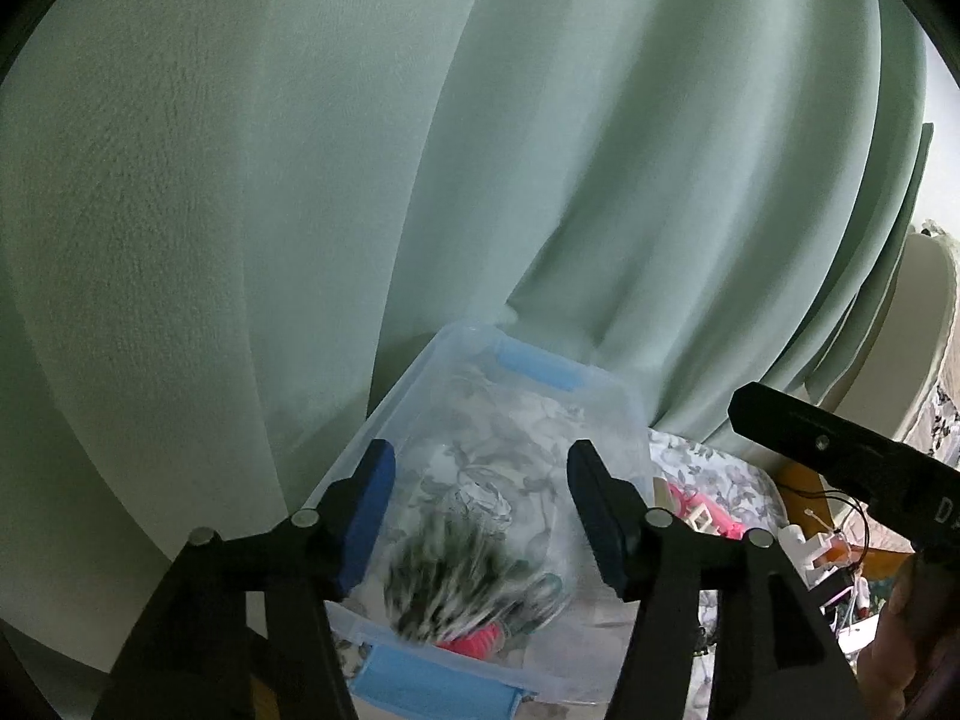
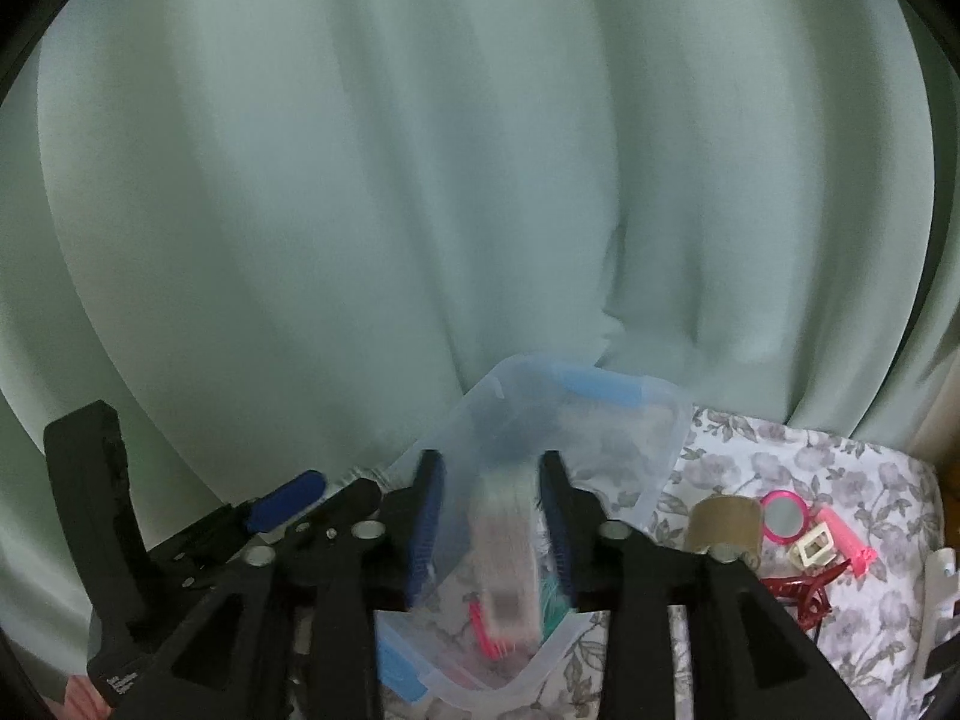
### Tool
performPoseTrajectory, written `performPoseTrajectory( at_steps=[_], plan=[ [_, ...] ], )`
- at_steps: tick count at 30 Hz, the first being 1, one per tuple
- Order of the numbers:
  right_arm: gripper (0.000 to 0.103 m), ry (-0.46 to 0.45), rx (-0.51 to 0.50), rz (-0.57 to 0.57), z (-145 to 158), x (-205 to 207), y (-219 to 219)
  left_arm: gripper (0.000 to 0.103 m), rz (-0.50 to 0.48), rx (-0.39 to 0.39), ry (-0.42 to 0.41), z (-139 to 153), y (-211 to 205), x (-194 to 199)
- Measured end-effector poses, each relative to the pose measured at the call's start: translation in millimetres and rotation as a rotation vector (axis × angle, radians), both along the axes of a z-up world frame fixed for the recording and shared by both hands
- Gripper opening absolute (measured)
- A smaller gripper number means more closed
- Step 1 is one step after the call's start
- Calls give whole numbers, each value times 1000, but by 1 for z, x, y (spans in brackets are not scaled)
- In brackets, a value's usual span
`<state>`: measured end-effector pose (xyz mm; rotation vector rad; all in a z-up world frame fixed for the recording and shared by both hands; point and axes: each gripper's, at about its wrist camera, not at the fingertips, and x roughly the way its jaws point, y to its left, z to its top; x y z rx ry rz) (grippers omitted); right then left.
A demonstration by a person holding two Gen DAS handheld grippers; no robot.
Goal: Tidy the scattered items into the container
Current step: 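Carry scrunchie and white box into the clear box and open both grippers, then move both tools back over the black toy car and headband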
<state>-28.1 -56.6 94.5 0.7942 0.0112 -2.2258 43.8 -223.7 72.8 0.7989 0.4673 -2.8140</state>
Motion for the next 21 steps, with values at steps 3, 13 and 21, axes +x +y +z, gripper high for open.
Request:
performPoseTrajectory(
  at_steps=[3,13,21],
  plan=[
    [52,9,1,-10,5,5,2,65,3,-3,-11,-1,3,-3],
    [53,-3,-20,-34,7,4,16,66,7,-5,-23,4,7,3],
    [53,-11,-48,-56,7,7,35,66,-8,-26,-31,8,22,2]
  ],
)
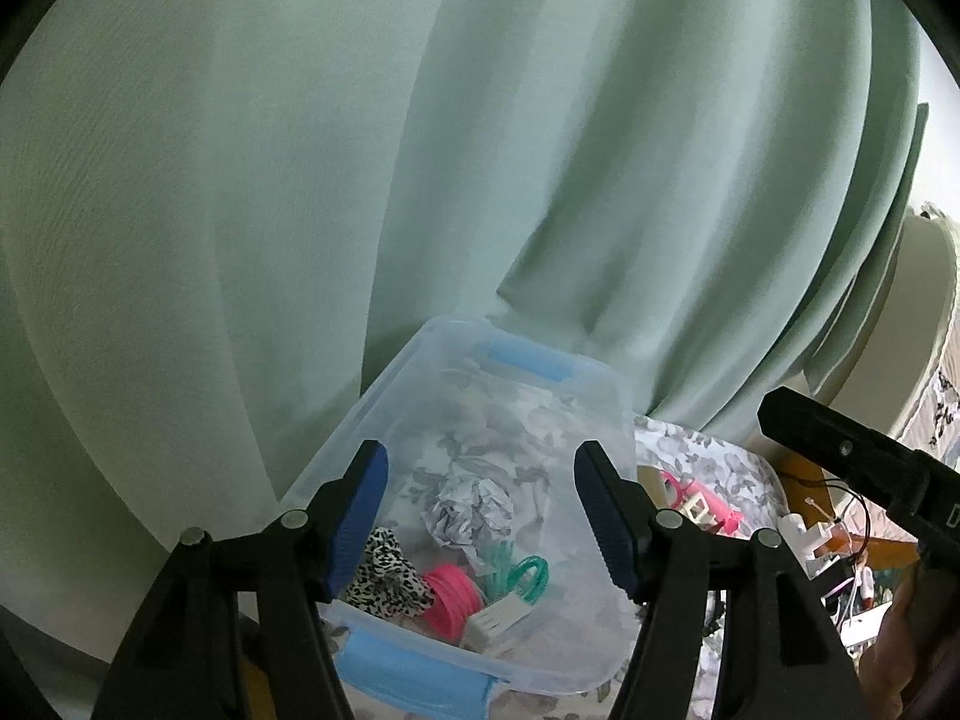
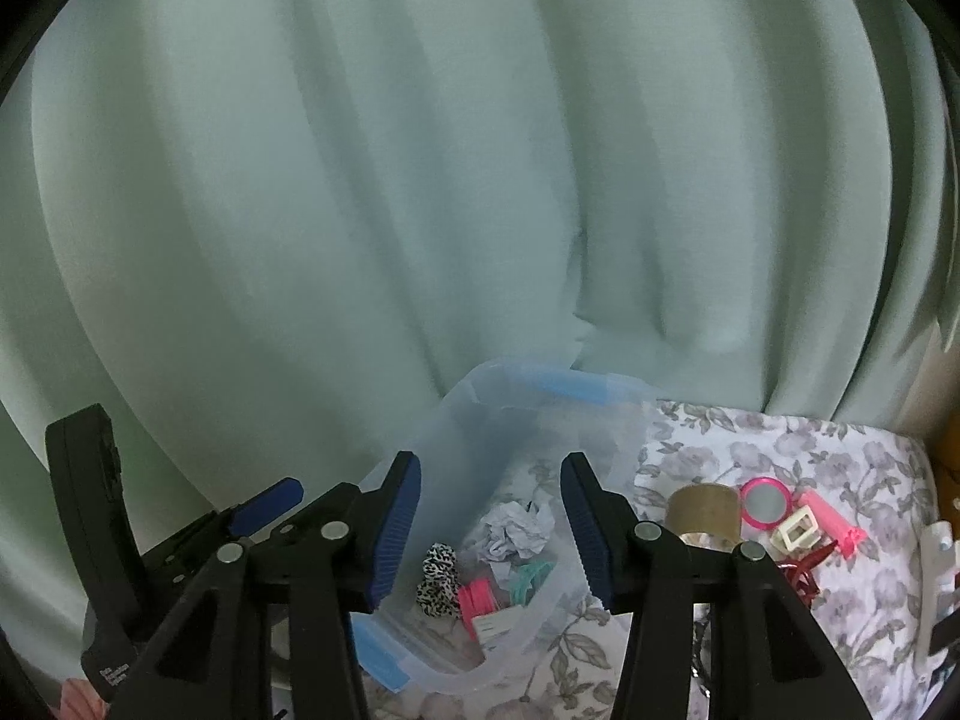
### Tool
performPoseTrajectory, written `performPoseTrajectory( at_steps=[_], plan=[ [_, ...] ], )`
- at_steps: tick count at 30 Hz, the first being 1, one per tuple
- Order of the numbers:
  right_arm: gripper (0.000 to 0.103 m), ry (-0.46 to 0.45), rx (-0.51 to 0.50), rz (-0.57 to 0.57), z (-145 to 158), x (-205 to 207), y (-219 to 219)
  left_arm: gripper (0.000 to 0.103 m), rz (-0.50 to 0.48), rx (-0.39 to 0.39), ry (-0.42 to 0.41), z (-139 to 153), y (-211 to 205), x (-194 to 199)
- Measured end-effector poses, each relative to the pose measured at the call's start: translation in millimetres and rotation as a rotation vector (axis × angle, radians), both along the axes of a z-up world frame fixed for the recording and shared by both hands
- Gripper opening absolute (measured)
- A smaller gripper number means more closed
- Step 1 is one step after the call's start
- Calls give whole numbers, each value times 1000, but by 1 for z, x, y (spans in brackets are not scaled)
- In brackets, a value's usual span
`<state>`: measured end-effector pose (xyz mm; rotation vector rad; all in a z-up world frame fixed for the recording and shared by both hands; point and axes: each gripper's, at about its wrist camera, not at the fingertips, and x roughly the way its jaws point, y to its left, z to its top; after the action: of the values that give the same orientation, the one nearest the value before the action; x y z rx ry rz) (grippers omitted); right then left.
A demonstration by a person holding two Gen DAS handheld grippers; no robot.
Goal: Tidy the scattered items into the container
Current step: 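Move both tools back over the black toy car and headband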
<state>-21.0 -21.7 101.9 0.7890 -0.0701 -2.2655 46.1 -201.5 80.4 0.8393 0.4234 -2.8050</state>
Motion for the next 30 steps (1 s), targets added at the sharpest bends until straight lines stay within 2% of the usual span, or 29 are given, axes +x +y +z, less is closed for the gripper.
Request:
performPoseTrajectory(
  at_steps=[9,19,25,30],
  plan=[
    [53,-13,-62,-83,0,-8,47,66,-67,-41,-13,3,38,-11],
    [53,-52,-121,-242,-10,-21,130,66,-186,-96,-47,5,101,-24],
    [53,-73,-149,-344,-15,-30,182,66,-264,-118,-92,-5,139,-38],
    [53,-115,-141,-391,-29,-34,207,66,-329,-133,-154,-24,168,-47]
  ],
)
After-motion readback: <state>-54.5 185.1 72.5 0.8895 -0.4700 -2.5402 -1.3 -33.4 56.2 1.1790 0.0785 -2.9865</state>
